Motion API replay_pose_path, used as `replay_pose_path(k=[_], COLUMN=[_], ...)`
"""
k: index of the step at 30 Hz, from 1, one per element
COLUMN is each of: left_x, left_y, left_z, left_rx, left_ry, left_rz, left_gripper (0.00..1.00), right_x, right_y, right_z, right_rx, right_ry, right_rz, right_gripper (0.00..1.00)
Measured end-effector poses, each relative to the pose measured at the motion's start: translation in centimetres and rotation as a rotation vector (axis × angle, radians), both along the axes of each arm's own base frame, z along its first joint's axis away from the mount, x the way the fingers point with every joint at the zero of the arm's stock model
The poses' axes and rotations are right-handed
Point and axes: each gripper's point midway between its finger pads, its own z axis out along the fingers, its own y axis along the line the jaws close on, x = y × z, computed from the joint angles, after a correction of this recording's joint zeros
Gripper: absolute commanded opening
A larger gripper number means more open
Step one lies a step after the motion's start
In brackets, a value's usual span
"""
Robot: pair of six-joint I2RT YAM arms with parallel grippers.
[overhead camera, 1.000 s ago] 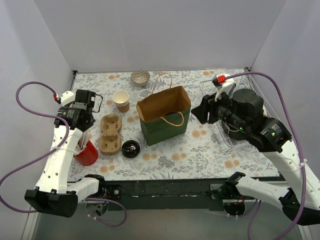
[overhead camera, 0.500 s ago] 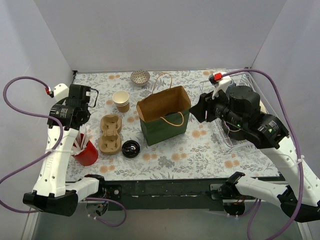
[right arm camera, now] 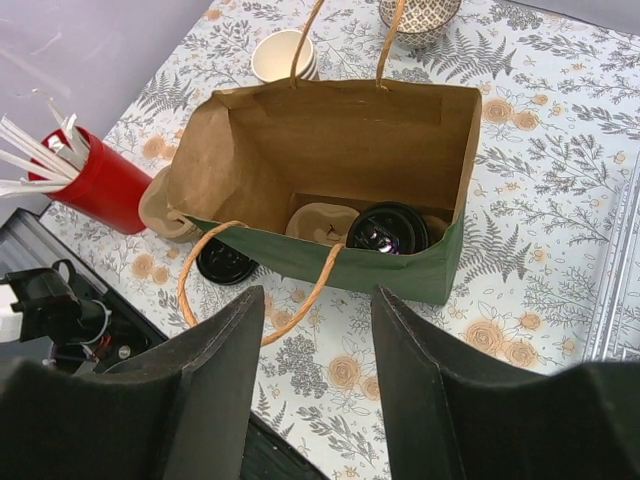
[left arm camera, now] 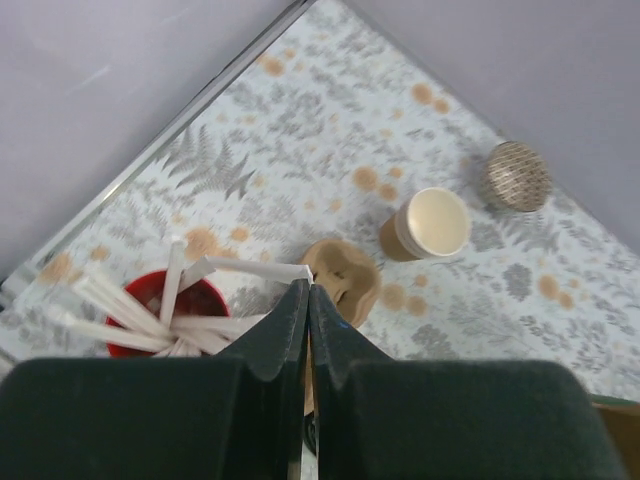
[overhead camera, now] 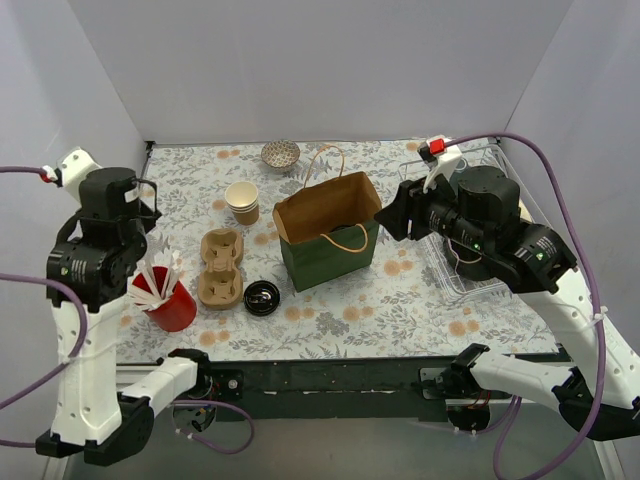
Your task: Pack the takeout coffee
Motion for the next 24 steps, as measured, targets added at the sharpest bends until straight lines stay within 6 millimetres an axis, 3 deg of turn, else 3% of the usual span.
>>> replay_pose_path(k=[6,12,17,21,24], left_x=[-0.8,-2.3,-3.9,-4.3,-3.5], left_y=[-1.5,-3.9,-7.6,-11.7,-14.7], left_z=[6.6,12.3,17.1,18.9,17.4], left_rx=[-0.011,-0.085,-0.189,-0.312,-0.398], left_ry=[-0.244,-0.491,-0.713,-0.8,-0.757], left_rz=[-0.137,-0.28,-0.482,-0.696,-0.843], left_gripper=[0.0,0.0,0.0,0.0,0.0], right_x=[0.1,-0.2,-0.4,-0.5,-0.6], right_y=[-0.3,-1.5,-2.7,-3.5,-3.9], right_z=[0.2,2.1,3.9,4.5,4.7], right_rx=[0.01,0.041,0.07,0.081,0.085], right_ry=[0.005,-0.024,-0.069,-0.088,-0.096], right_rz=[-0.024,-0.072,-0.115,-0.142,-0.154], right_gripper=[0.53,0.52,0.52,0.52,0.52])
